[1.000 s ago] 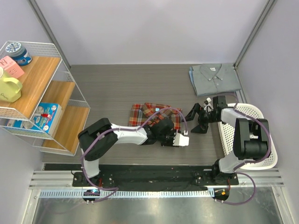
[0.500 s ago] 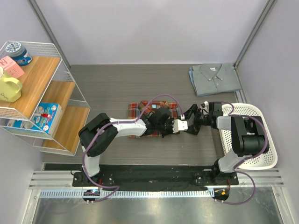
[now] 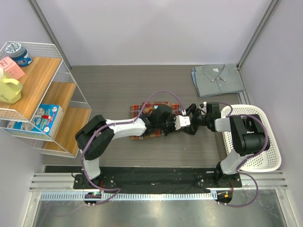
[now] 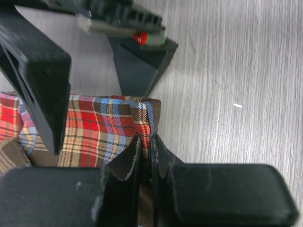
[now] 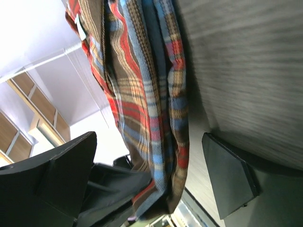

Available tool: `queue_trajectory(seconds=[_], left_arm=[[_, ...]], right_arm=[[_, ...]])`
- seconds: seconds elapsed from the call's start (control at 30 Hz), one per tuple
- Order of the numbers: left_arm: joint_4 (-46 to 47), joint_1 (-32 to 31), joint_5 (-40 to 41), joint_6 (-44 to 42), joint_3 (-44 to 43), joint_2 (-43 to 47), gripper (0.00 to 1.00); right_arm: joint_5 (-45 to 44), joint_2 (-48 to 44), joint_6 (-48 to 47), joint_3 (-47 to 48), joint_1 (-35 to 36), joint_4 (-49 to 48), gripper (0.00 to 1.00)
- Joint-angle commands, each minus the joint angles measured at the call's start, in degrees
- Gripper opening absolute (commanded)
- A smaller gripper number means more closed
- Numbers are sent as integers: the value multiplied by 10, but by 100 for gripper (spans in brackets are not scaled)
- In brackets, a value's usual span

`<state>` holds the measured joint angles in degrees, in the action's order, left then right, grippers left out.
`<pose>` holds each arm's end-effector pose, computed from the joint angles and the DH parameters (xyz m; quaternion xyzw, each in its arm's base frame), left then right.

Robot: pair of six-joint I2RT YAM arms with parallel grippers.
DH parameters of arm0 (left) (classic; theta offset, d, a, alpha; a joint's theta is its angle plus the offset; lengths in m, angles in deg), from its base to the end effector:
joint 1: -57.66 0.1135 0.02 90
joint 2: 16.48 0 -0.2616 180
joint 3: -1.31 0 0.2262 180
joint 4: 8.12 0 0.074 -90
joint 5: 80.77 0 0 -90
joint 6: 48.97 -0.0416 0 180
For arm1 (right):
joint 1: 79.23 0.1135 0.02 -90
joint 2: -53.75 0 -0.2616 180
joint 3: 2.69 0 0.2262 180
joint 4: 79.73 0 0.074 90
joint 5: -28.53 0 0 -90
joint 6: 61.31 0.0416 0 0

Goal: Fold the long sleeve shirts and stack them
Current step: Neatly place the folded shirt to the corner

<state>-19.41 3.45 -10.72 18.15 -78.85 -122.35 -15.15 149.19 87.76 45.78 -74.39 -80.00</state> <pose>0.2140 -0.3211 0.1989 0.6097 0.6412 -0.2679 0.3813 0.2661 0.0527 0.1338 0.2603 0.8268 0.4897 0.0943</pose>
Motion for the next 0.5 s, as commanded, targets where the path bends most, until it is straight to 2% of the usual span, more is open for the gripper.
queue_trajectory(seconds=[0.0,0.13,0.27,0.3,0.4,0.47], left_arm=[[33,6,-10,14,-23,36,7],[40,11,-4,20,-34,27,6],[42,20,-7,23,-40,22,6],[42,20,-9,25,-40,21,6],[42,22,-17,27,-39,22,6],[43,22,-23,29,-39,21,5]], right_arm=[[-109,28,34,4,26,-32,99],[-180,48,67,36,54,-44,98],[-234,69,86,54,66,-54,87],[-238,72,84,60,65,-52,78],[-261,84,64,86,66,-27,68],[-264,97,55,103,68,-24,57]])
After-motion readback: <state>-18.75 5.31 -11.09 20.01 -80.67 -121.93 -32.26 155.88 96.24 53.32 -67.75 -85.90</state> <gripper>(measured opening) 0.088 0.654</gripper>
